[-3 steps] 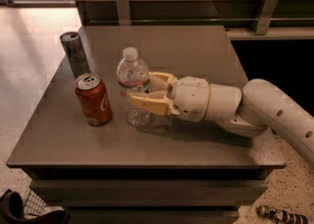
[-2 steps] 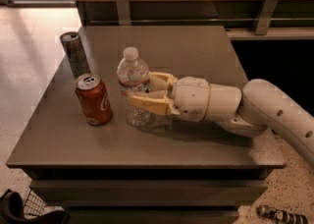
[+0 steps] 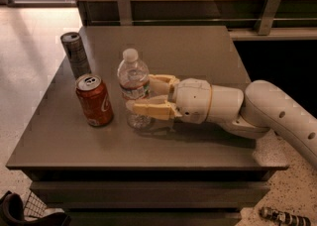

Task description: Move water bottle near coke can

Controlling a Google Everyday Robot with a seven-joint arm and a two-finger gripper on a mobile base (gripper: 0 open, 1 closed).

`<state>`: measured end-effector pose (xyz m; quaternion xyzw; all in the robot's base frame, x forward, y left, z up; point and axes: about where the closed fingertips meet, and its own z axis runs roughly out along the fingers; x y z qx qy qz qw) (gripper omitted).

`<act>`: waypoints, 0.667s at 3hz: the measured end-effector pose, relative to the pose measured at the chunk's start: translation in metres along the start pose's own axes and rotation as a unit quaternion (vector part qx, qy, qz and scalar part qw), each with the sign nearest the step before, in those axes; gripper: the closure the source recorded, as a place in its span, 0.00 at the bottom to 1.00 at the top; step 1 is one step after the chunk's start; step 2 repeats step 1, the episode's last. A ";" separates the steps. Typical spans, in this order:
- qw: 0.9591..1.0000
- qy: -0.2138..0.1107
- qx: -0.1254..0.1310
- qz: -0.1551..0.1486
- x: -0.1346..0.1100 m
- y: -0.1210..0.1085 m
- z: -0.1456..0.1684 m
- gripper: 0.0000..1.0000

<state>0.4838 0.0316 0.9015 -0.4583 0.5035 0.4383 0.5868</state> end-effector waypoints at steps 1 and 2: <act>1.000 0.000 -0.001 0.000 0.000 0.001 0.001 0.00; 1.000 0.000 -0.001 0.000 0.000 0.001 0.001 0.00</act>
Offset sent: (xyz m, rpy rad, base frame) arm 0.0000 0.0000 0.0000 0.0000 0.0000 0.0000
